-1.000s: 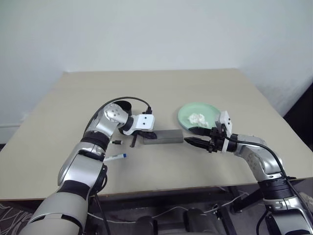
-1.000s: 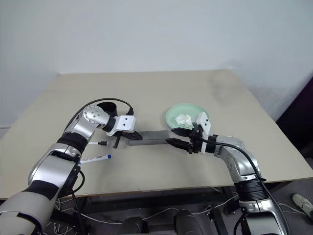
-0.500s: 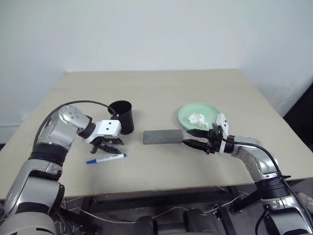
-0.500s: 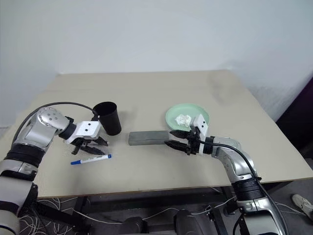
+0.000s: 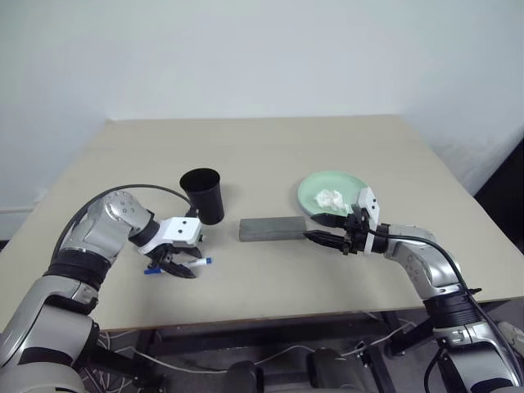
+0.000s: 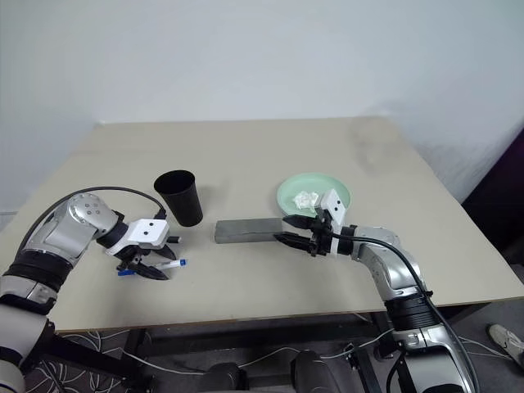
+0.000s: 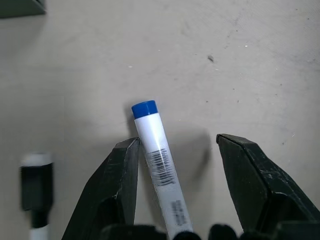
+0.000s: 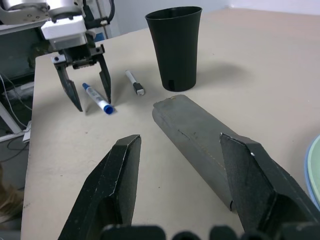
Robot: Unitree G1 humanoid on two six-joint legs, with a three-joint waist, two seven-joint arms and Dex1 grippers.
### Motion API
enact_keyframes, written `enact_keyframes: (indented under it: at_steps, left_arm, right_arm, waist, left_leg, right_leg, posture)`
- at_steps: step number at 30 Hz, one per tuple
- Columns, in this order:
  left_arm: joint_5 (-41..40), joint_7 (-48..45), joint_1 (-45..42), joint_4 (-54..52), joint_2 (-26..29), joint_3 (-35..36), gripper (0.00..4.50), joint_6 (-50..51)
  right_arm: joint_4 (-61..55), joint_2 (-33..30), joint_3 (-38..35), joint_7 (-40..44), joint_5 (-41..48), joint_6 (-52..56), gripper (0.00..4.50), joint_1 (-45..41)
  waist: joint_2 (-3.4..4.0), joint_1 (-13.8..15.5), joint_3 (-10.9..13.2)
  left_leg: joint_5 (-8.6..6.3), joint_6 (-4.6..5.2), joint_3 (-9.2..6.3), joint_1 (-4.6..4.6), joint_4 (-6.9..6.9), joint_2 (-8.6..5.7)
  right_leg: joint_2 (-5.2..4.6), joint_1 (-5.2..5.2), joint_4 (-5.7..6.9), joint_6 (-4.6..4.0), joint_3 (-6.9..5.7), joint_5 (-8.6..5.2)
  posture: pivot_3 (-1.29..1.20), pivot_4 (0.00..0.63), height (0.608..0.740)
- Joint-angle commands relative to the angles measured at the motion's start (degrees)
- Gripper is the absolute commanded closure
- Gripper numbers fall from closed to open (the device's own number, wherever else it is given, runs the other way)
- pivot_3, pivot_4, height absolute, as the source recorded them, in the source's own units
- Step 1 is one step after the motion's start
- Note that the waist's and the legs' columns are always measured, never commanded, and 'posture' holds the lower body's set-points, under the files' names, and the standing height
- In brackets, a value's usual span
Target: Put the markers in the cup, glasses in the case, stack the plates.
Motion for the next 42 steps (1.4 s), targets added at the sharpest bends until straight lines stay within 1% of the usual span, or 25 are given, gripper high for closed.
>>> enact_keyframes:
  at_steps: [1, 2, 5, 9, 11, 19, 22, 25, 27, 29, 32, 34, 36, 42]
  left_arm:
    - [1.3, 1.2, 0.3, -1.6, 0.0, 0.3, 1.87, -0.7]
    - [1.8, 1.7, 0.4, -1.4, -0.1, 0.3, 1.87, -1.2]
    - [3.5, 3.6, 1.1, -0.6, -0.2, -0.2, 2.44, -3.6]
    - [3.6, 3.8, 1.6, -0.5, 0.4, 0.4, 3.77, -4.9]
    - [3.2, 3.4, 1.7, -0.8, 0.6, 0.8, 4.35, -5.1]
    - [-0.1, 2.8, 2.5, -3.7, 0.7, 3.9, 4.38, -5.4]
    - [-9.2, 0.0, 2.4, -10.5, 0.1, 8.1, 4.38, 0.1]
    - [-19.1, 2.8, 0.0, -15.3, -3.8, 15.0, 4.38, 9.5]
    - [-22.9, 4.4, -1.0, -17.3, -5.4, 18.1, 4.38, 13.3]
    - [-25.3, 6.7, -1.8, -18.4, -6.8, 20.6, 4.38, 16.2]
    - [-27.8, 11.7, -3.1, -18.2, -9.4, 24.7, 4.38, 17.0]
    - [-28.3, 21.4, -6.0, -14.7, -12.9, 29.6, 4.38, 15.0]
    - [-27.6, 28.6, -7.4, -11.8, -15.4, 32.9, 4.38, 11.7]
    - [-26.0, 37.8, -8.0, -3.3, -18.2, 36.4, 4.38, 4.6]
  right_arm:
    - [-1.5, -0.1, -0.9, 0.2, 0.6, -0.7, 1.78, -0.1]
    - [-1.6, -0.2, -0.9, 0.2, 0.6, -0.6, 1.78, -0.1]
    - [-1.5, -0.2, -1.0, 0.3, 0.7, -0.5, 1.78, -0.3]
    - [-1.6, -0.4, -1.0, 0.3, 0.6, -0.4, 1.78, -0.3]
    - [-1.5, -0.3, -1.0, 0.3, 0.6, -0.4, 1.78, -0.4]
    - [-1.2, -0.3, -1.0, 0.3, 0.6, -0.5, 1.78, -0.7]
    - [-1.2, -0.4, -0.9, 0.4, 0.6, -0.4, 1.78, -0.7]
    - [-1.2, -0.4, -0.9, 0.4, 0.5, -0.4, 1.78, -0.7]
    - [-1.2, -0.3, -0.8, 0.4, 0.5, -0.4, 1.78, -0.8]
    - [-1.2, -0.4, -0.8, 0.4, 0.5, -0.4, 1.78, -0.7]
    - [-1.3, -0.4, -0.7, 0.4, 0.6, -0.4, 1.78, -0.8]
    - [-1.2, -0.3, -0.7, 0.4, 0.5, -0.5, 1.78, -1.2]
    - [-1.4, -0.2, -0.7, 0.5, 0.6, -0.6, 1.78, -1.7]
    - [-2.1, 0.0, -2.4, 0.7, 2.6, 0.0, 1.78, -3.9]
  waist:
    - [0.00, 0.0, 0.0]
    - [0.00, 0.0, 0.0]
    - [0.00, 0.0, 0.0]
    - [0.07, 0.0, 0.0]
    - [0.07, 0.0, 0.0]
    - [0.07, 0.0, 0.0]
    - [0.03, 0.0, 0.0]
    - [-0.01, 0.0, 0.0]
    - [-0.04, 0.0, 0.0]
    - [-0.03, -0.2, 0.0]
    - [-0.01, -0.4, 0.0]
    - [-0.02, -0.3, 0.0]
    - [-0.02, 0.0, 0.0]
    - [-0.02, 0.0, 0.0]
  left_leg:
    - [0.00, 0.00, 0.01, 0.00, 0.00, 0.01]
    - [0.00, 0.00, 0.01, 0.02, 0.00, 0.01]
    - [0.00, 0.00, 0.01, 0.04, 0.00, 0.01]
    - [0.00, 0.00, 0.05, 0.13, 0.00, 0.02]
    - [0.01, 0.01, 0.05, 0.15, 0.00, 0.04]
    - [0.01, 0.01, 0.06, 0.12, 0.01, 0.04]
    - [0.00, 0.01, 0.04, 0.03, 0.00, 0.04]
    - [0.00, 0.01, -0.03, -0.06, 0.01, 0.10]
    - [0.00, 0.01, -0.03, -0.07, 0.03, 0.11]
    - [0.00, 0.00, 0.02, -0.03, 0.03, 0.03]
    - [0.00, 0.00, 0.08, 0.11, -0.05, 0.05]
    - [0.00, 0.00, 0.02, 0.13, -0.05, 0.12]
    - [0.01, 0.00, -0.04, 0.13, -0.01, 0.14]
    - [0.01, -0.01, 0.03, 0.14, 0.00, 0.06]
  right_leg:
    - [0.00, 0.00, 0.00, 0.00, 0.00, 0.00]
    - [0.00, 0.01, 0.00, 0.00, 0.00, 0.00]
    - [0.00, 0.02, 0.01, 0.00, 0.00, 0.00]
    - [0.00, 0.09, 0.02, -0.01, 0.01, 0.00]
    - [0.00, 0.09, 0.03, -0.02, 0.00, -0.01]
    - [0.00, 0.06, 0.03, -0.06, 0.01, -0.03]
    - [0.00, 0.00, 0.02, -0.02, 0.00, 0.00]
    - [-0.06, -0.04, 0.00, -0.01, 0.00, 0.00]
    - [-0.09, -0.02, -0.02, 0.00, -0.01, 0.00]
    - [-0.08, -0.01, -0.04, 0.01, 0.00, 0.00]
    - [-0.02, -0.02, 0.04, 0.01, -0.02, 0.01]
    - [0.07, 0.00, 0.07, 0.01, -0.06, 0.01]
    - [0.09, -0.01, 0.11, 0.00, -0.10, 0.02]
    - [0.07, 0.05, 0.05, 0.00, -0.04, 0.03]
  posture:
    - [0.00, 0.000, 0.737]
    - [0.00, 0.000, 0.737]
    - [0.00, 0.000, 0.737]
    - [0.00, 0.000, 0.737]
    - [0.00, 0.000, 0.737]
    - [0.00, 0.000, 0.737]
    - [0.00, 0.000, 0.737]
    - [0.00, 0.000, 0.737]
    - [0.00, 0.000, 0.737]
    - [0.00, 0.000, 0.737]
    - [0.00, 0.000, 0.737]
    - [0.00, 0.000, 0.737]
    - [0.00, 0.000, 0.737]
    - [0.00, 0.000, 0.737]
